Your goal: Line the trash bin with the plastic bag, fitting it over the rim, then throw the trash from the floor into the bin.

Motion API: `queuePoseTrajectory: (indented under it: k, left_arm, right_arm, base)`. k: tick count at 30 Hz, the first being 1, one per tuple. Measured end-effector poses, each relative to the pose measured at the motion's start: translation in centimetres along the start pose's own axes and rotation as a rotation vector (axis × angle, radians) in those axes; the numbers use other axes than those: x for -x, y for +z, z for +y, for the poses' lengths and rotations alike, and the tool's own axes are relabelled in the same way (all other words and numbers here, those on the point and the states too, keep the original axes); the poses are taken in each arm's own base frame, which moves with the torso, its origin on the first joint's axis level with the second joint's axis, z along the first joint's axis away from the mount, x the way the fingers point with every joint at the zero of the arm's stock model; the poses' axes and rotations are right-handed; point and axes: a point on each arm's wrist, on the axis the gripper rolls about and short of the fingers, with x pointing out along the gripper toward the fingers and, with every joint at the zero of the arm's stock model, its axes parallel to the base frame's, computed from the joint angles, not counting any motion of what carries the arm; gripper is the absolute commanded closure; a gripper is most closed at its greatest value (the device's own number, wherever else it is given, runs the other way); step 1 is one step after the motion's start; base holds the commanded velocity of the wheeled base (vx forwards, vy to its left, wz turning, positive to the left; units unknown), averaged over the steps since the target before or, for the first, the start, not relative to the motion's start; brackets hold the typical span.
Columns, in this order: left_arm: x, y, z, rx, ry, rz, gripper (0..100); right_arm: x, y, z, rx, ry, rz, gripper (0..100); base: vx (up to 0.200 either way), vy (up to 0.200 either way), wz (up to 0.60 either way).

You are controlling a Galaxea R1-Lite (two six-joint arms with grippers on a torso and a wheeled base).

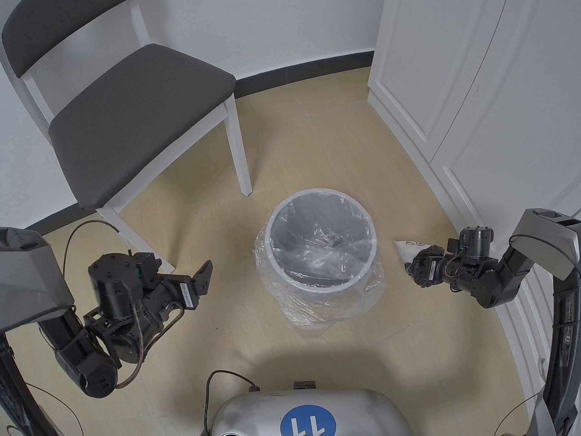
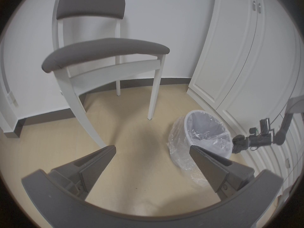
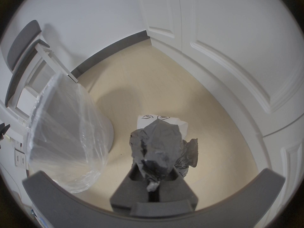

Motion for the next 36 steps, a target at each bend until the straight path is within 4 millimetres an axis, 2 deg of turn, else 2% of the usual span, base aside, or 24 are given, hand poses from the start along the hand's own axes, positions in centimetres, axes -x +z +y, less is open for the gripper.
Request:
queuePoseTrajectory:
  k: [10,24,31,36]
  left_arm:
    - [2.4,-0.5,2.0,-0.060,0.053,0.006,0]
    - [2.5,-0.4,1.7,-0.017,0.039,-0.004,0]
    - [1.8,-0.6,0.7,-0.024,0.008,-0.002,0]
    - [1.9,-0.6,0.4,-0.027,-0.003,-0.006,0]
  right_arm:
    - [5.0,3.5,0.0,0.067,-0.018,-0.038,100]
    - [10.7,5.8,0.2,0.223,-0.047,-0.039,100]
    - [12.9,5.8,2.3,0.303,-0.019,-0.057,100]
    - [14.9,5.6,5.6,0.351,0.055,-0.084,100]
  base:
    - [0.000,0.000,0.00]
    - [0.000,0.000,0.00]
    - [0.000,0.000,0.00]
    - [0.000,0.000,0.00]
